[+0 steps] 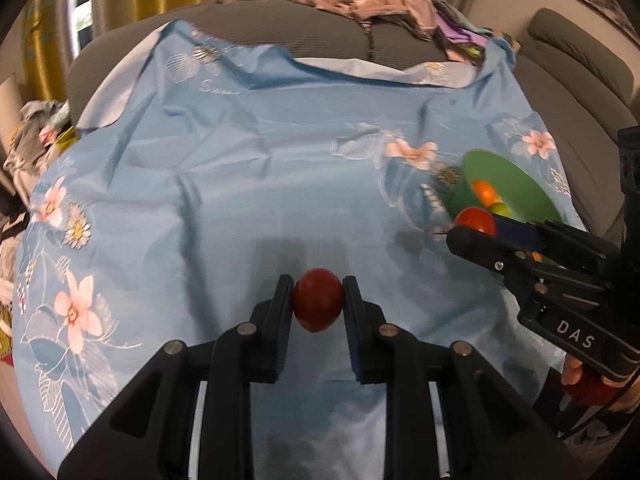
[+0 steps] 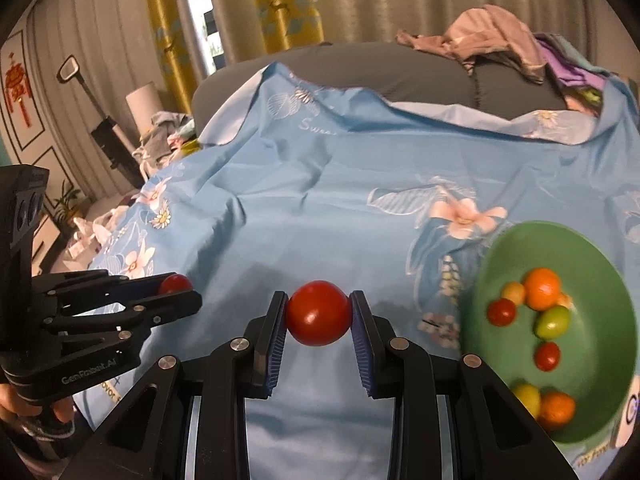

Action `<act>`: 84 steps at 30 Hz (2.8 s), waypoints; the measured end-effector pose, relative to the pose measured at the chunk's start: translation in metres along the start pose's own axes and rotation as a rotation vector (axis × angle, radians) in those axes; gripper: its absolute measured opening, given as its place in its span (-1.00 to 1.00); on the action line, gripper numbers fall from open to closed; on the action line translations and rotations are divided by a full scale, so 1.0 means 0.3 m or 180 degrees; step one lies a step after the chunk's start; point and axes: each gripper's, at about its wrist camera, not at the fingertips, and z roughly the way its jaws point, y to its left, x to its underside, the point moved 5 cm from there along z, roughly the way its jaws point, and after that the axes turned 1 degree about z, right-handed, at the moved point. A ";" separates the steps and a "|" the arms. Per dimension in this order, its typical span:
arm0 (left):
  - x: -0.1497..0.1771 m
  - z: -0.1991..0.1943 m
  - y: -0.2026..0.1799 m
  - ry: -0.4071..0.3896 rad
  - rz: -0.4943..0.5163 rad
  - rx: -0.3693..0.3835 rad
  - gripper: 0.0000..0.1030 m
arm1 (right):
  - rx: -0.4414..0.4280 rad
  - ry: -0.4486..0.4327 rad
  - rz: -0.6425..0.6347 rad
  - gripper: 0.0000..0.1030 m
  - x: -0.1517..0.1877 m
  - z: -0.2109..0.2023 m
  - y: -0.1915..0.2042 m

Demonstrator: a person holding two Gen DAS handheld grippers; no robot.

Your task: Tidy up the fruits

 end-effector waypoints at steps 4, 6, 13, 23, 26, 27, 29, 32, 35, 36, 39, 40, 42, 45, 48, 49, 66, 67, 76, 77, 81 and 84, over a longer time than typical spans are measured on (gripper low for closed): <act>-0.048 0.025 -0.105 -0.0005 0.0193 0.0129 -0.53 | 0.0104 -0.0110 0.0118 -0.36 0.010 -0.060 -0.072; -0.079 0.041 -0.166 -0.0012 0.0289 0.0211 -0.53 | 0.0190 -0.0167 0.0191 -0.36 0.013 -0.090 -0.121; -0.181 0.120 -0.410 -0.0019 0.0674 0.0509 -0.53 | 0.0538 -0.0256 0.0458 -0.36 0.044 -0.170 -0.316; -0.218 0.284 -0.581 0.0217 0.0863 0.0641 -0.53 | 0.0754 -0.0164 0.0787 -0.36 0.107 -0.191 -0.499; -0.211 0.329 -0.600 0.0310 0.0909 0.0607 -0.53 | 0.0785 -0.0092 0.0837 -0.36 0.125 -0.180 -0.524; -0.210 0.339 -0.607 0.0332 0.0923 0.0597 -0.53 | 0.0794 -0.0070 0.0850 -0.36 0.130 -0.176 -0.531; -0.209 0.357 -0.614 0.0368 0.0945 0.0563 -0.53 | 0.0797 -0.0035 0.0860 -0.36 0.137 -0.171 -0.544; -0.207 0.358 -0.612 0.0390 0.0959 0.0552 -0.42 | 0.0821 0.0013 0.0880 -0.36 0.143 -0.169 -0.558; -0.212 0.344 -0.616 0.0376 0.0996 0.0529 0.04 | 0.0868 0.0030 0.0871 -0.36 0.143 -0.178 -0.558; -0.217 0.335 -0.617 0.0350 0.1014 0.0487 0.11 | 0.0882 0.0033 0.0861 -0.36 0.140 -0.184 -0.557; -0.235 0.304 -0.610 0.0315 0.1019 0.0417 0.36 | 0.0924 0.0011 0.0857 -0.35 0.129 -0.208 -0.557; -0.240 0.294 -0.606 0.0303 0.1015 0.0380 0.43 | 0.0937 0.0002 0.0854 -0.35 0.124 -0.223 -0.555; -0.250 0.260 -0.595 0.0271 0.1038 0.0297 0.63 | 0.0958 -0.0006 0.0837 -0.34 0.114 -0.247 -0.551; -0.263 0.206 -0.584 0.0209 0.1042 0.0208 0.83 | 0.0970 -0.0023 0.0829 -0.32 0.090 -0.286 -0.544; -0.272 0.154 -0.580 0.0213 0.1019 0.0196 0.99 | 0.0979 0.0000 0.0880 -0.30 0.066 -0.326 -0.543; -0.278 0.131 -0.580 0.0223 0.0980 0.0168 0.99 | 0.0988 0.0023 0.0901 -0.29 0.059 -0.337 -0.544; -0.370 -0.042 -0.571 0.0211 0.0840 -0.0076 0.99 | 0.0976 0.0162 0.0754 -0.20 -0.041 -0.473 -0.510; -0.371 -0.047 -0.574 0.0197 0.0841 -0.0085 0.99 | 0.0972 0.0154 0.0758 -0.20 -0.044 -0.476 -0.509; -0.358 -0.042 -0.604 0.0218 0.0919 -0.0103 0.99 | 0.0974 0.0126 0.0765 -0.19 -0.045 -0.491 -0.512; -0.356 -0.040 -0.609 0.0221 0.0932 -0.0088 0.99 | 0.0979 0.0123 0.0766 -0.19 -0.044 -0.493 -0.513; -0.355 -0.039 -0.627 0.0222 0.0974 -0.0069 0.99 | 0.0987 0.0122 0.0768 -0.19 -0.041 -0.500 -0.517; -0.356 -0.038 -0.630 0.0221 0.0978 -0.0073 0.99 | 0.0996 0.0118 0.0781 -0.19 -0.041 -0.505 -0.521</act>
